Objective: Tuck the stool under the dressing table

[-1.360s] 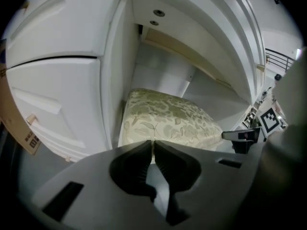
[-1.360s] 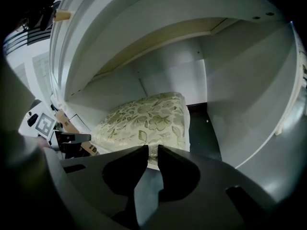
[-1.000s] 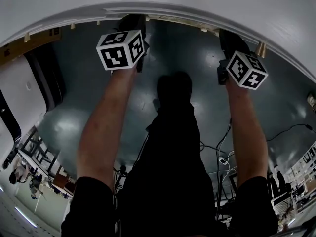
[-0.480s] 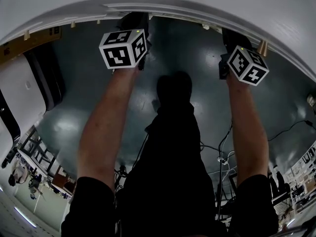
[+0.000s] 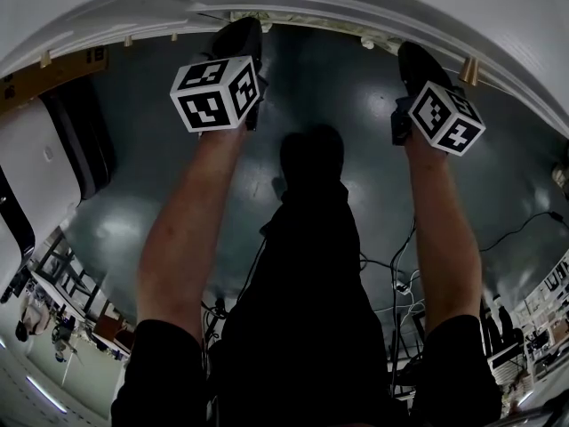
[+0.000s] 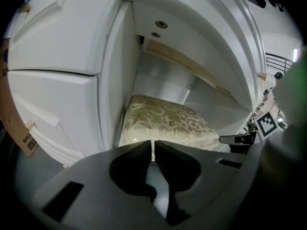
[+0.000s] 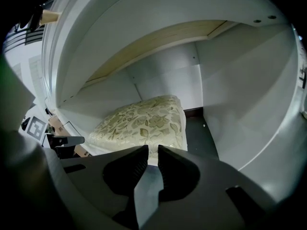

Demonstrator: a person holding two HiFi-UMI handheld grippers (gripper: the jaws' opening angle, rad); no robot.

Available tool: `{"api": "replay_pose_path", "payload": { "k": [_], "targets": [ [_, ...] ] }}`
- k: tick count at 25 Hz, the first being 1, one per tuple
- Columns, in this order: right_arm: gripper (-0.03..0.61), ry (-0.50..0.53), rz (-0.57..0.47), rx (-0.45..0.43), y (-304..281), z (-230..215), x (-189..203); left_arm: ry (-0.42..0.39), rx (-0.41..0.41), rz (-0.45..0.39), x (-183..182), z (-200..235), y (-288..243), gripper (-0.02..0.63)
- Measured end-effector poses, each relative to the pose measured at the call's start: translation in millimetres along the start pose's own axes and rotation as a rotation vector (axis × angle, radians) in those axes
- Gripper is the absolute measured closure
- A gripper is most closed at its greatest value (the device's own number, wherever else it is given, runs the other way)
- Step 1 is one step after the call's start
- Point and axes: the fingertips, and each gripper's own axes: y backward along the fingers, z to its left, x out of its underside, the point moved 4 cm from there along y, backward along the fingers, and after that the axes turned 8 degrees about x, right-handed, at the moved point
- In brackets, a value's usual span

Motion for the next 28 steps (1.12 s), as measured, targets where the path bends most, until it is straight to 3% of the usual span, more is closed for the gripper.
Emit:
{"api": "replay_pose_path", "payload": {
  "k": [6, 10, 14, 17, 20, 25, 28],
  "targets": [
    [0.509, 0.009, -0.032, -0.047, 36.0, 26.5, -5.7, -0.071, 0.030, 0.012, -1.0, -20.9, 30.3, 0.589],
    [0.522, 0.002, -0.029, -0.094, 85.6, 73.3, -15.8, -0.018, 0.036, -0.040, -25.9, -33.0, 89.3, 0.597],
    [0.532, -0.033, -0.008, -0.148, 163.2, 123.8, -34.3, 0.037, 0.122, -0.067, -53.5, -69.9, 169.4, 0.607],
    [0.537, -0.036, -0.009, -0.179, 208.1, 143.4, -57.4, -0.027, 0.180, -0.045, -71.0, -103.3, 203.2, 0.607],
    [0.538, 0.021, -0.034, -0.236, 250.8, 162.9, -87.0, -0.074, 0.222, -0.045, -94.4, -134.0, 235.4, 0.607],
    [0.546, 0.163, -0.021, -0.283, 309.2, 190.3, -111.7, -0.063, 0.249, -0.057, -132.2, -167.0, 299.8, 0.609],
    [0.549, 0.190, 0.004, -0.305, 349.0, 205.7, -125.4, -0.125, 0.254, -0.073, -154.2, -193.6, 342.0, 0.609]
  ]
}}
